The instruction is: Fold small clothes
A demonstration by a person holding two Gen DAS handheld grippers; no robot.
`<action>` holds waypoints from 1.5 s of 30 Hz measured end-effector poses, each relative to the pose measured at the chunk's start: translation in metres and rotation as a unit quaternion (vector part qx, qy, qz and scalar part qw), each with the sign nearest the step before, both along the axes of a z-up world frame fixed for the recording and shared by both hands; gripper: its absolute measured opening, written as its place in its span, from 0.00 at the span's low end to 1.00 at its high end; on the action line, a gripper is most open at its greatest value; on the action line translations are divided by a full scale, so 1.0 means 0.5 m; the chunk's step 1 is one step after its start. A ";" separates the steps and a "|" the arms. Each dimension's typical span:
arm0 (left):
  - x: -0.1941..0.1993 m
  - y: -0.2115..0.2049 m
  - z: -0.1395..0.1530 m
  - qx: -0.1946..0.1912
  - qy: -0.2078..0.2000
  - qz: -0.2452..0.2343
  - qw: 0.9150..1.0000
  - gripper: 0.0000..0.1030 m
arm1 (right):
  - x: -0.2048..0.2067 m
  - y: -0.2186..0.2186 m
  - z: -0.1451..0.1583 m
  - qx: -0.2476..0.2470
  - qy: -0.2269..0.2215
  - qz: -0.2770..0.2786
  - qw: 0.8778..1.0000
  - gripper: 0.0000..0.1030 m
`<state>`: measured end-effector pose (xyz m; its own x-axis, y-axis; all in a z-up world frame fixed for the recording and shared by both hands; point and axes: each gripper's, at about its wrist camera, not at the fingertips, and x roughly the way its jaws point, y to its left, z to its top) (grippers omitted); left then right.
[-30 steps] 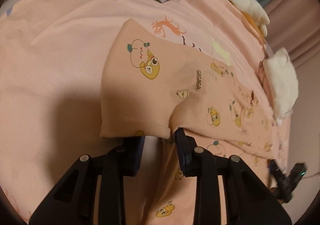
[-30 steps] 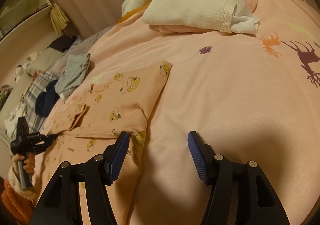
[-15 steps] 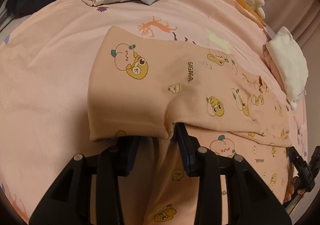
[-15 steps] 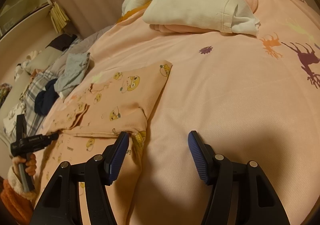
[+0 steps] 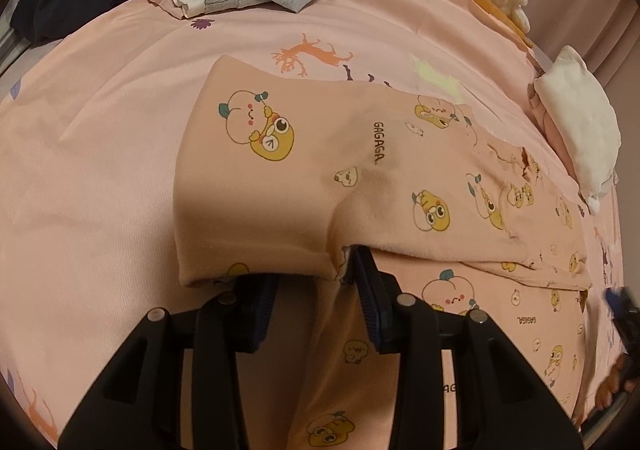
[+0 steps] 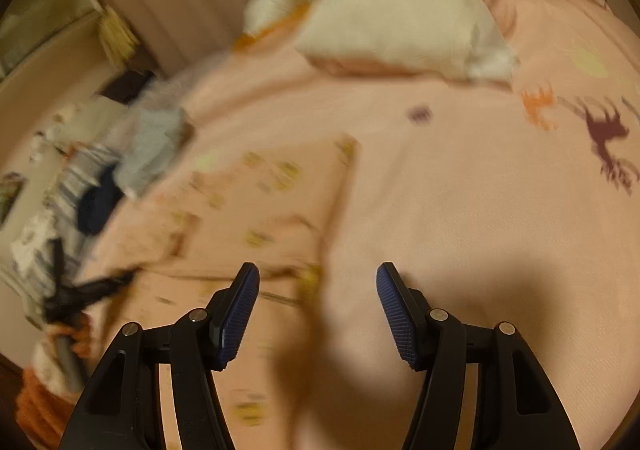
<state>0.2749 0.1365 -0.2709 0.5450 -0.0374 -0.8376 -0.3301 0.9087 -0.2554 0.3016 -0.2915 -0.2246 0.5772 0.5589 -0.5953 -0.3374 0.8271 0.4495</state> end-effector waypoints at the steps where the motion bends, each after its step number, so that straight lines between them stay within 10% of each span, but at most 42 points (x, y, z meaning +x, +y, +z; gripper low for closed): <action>1: 0.000 0.002 0.000 -0.003 -0.001 0.002 1.000 0.36 | -0.012 0.001 0.017 0.018 -0.012 0.005 1.000 0.60; 6: 0.001 0.005 0.000 -0.008 -0.002 -0.015 1.000 0.35 | -0.039 0.079 0.071 0.096 -0.008 0.072 0.993 0.61; 12: -0.013 0.013 -0.004 -0.019 -0.023 -0.032 0.999 0.34 | 0.089 0.311 0.030 0.034 0.103 0.131 0.985 0.58; 18: -0.014 0.025 -0.006 -0.039 -0.024 -0.033 0.998 0.33 | 0.160 0.411 -0.083 0.036 0.217 0.092 0.971 0.24; 22: -0.020 0.034 -0.008 -0.053 -0.031 -0.018 0.998 0.28 | 0.137 0.432 -0.076 0.035 0.182 0.086 0.979 0.11; 34: -0.019 0.022 -0.008 -0.021 -0.033 -0.016 0.999 0.26 | 0.167 0.220 0.090 0.051 0.065 -0.034 0.996 0.08; 39: -0.016 0.003 -0.008 0.021 -0.033 -0.022 0.999 0.27 | 0.172 0.108 0.038 0.045 0.100 -0.074 0.991 0.08; 45: -0.017 0.024 -0.010 -0.014 -0.037 -0.008 0.999 0.29 | 0.170 0.112 -0.058 -0.030 0.133 -0.082 0.987 0.08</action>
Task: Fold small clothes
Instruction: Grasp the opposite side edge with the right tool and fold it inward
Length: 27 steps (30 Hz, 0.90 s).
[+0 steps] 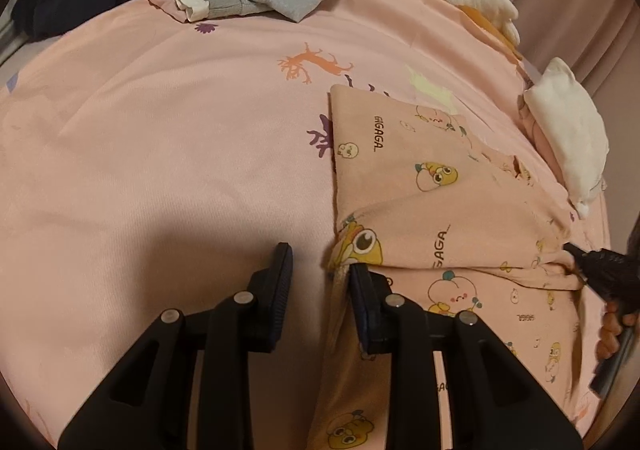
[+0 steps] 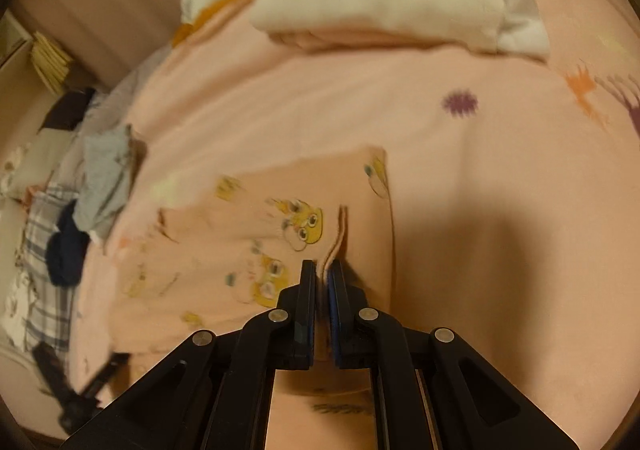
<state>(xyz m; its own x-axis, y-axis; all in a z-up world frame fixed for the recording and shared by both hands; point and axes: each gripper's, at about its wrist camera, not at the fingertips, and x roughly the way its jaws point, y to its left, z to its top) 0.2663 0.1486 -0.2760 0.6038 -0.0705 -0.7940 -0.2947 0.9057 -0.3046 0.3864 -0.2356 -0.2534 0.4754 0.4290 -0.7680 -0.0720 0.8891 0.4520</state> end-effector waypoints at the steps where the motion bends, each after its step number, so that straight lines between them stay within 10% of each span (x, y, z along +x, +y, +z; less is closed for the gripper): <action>1: 0.000 -0.001 0.001 0.004 0.000 -0.007 1.000 0.29 | 0.002 -0.002 -0.009 0.005 0.004 -0.002 1.000 0.08; 5: -0.004 -0.010 0.010 0.022 0.008 -0.027 0.999 0.31 | -0.005 -0.007 -0.003 -0.006 -0.001 0.001 1.000 0.08; 12: -0.039 0.025 0.035 -0.012 0.048 -0.023 0.998 0.32 | -0.027 -0.021 0.036 -0.183 -0.018 -0.024 0.983 0.08; 22: -0.048 -0.015 0.101 0.045 -0.012 -0.032 0.998 0.35 | -0.047 0.006 0.089 -0.070 -0.035 0.015 0.997 0.08; 27: 0.043 -0.036 0.070 -0.026 -0.007 -0.018 0.999 0.34 | -0.039 0.137 0.073 -0.019 -0.036 0.078 0.996 0.08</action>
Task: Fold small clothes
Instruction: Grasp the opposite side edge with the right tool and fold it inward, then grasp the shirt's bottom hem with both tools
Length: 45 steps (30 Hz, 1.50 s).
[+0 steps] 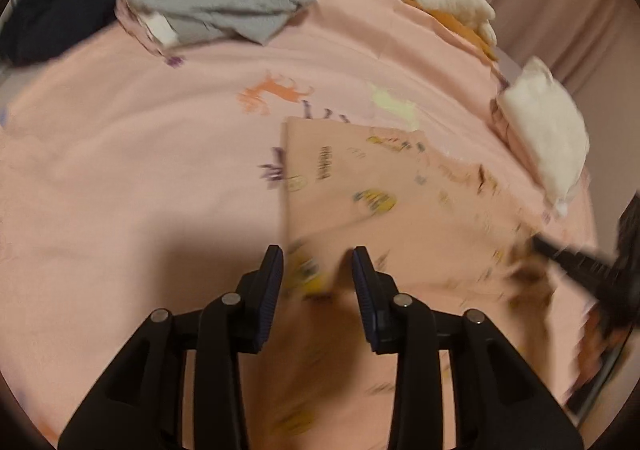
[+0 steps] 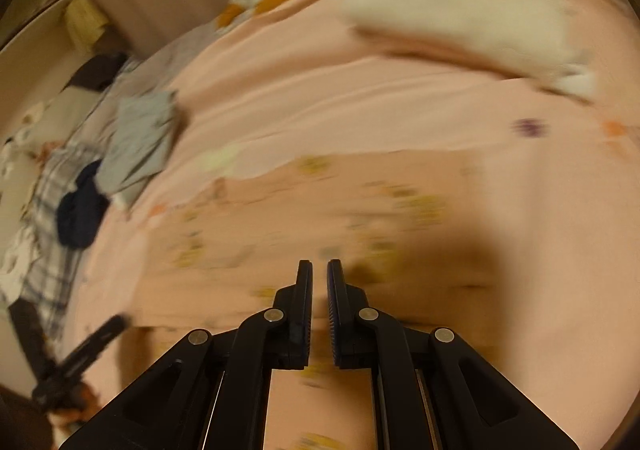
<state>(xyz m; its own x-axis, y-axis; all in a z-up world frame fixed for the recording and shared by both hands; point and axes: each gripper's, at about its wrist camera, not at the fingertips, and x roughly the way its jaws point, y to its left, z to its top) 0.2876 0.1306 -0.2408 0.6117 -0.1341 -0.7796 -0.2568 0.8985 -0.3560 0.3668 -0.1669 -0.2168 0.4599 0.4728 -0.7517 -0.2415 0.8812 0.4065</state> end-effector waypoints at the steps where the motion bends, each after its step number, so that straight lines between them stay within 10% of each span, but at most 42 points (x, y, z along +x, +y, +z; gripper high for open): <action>1: 0.013 -0.003 0.000 -0.026 -0.012 0.004 1.000 0.34 | 0.002 0.030 -0.007 0.002 -0.001 0.014 1.000 0.08; 11: -0.008 -0.053 -0.048 0.132 0.023 -0.046 0.990 0.34 | -0.052 0.051 -0.097 -0.015 0.003 0.078 0.997 0.01; 27: -0.260 -0.009 -0.017 0.052 0.085 -0.042 0.994 0.37 | -0.258 -0.093 -0.062 -0.054 0.047 0.013 0.997 0.01; 32: -0.322 -0.012 -0.024 -0.012 0.106 -0.047 0.993 0.57 | -0.318 -0.111 -0.023 -0.135 0.010 0.006 0.991 0.45; 45: -0.449 -0.028 -0.055 -0.183 0.114 -0.094 0.972 0.64 | -0.387 -0.263 -0.073 -0.065 0.095 -0.048 0.992 0.47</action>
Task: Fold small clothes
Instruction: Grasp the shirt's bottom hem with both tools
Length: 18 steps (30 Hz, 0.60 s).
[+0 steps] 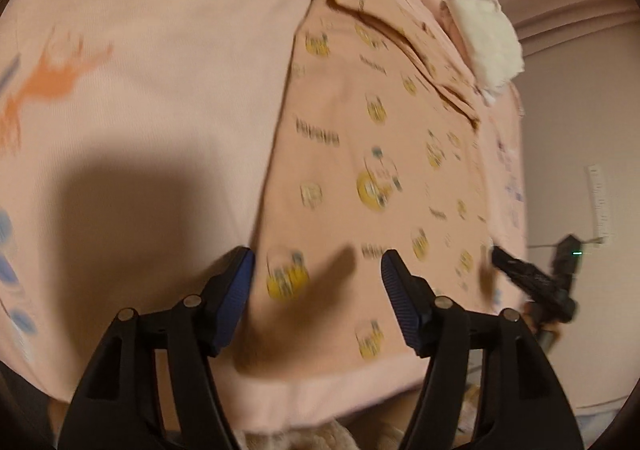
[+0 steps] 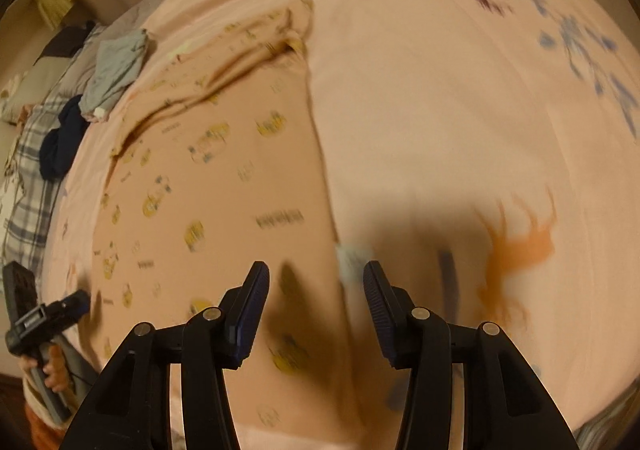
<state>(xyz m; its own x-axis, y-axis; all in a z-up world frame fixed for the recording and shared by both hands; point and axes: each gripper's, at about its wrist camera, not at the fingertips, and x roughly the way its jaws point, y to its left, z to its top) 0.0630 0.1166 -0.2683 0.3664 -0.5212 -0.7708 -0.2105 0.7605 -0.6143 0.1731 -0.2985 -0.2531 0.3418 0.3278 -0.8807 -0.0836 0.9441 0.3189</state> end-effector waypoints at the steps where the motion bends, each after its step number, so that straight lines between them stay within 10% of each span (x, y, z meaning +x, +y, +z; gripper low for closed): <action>1: -0.011 0.001 -0.004 -0.015 0.001 0.000 1.000 0.64 | -0.007 -0.009 -0.010 0.005 0.007 -0.001 1.000 0.48; 8: -0.056 -0.005 -0.005 -0.037 -0.004 -0.006 0.999 0.64 | -0.074 -0.008 -0.029 0.055 0.026 0.031 0.998 0.70; 18: -0.085 -0.045 -0.003 -0.018 -0.009 -0.015 1.000 0.68 | -0.105 0.004 -0.044 0.111 0.058 0.018 0.992 0.77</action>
<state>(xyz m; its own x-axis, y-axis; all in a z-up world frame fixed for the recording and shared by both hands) 0.0206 0.0941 -0.2697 0.3635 -0.5595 -0.7448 -0.1773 0.7433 -0.6450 0.1205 -0.2964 -0.2749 0.2275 0.5284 -0.8179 -0.0674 0.8465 0.5281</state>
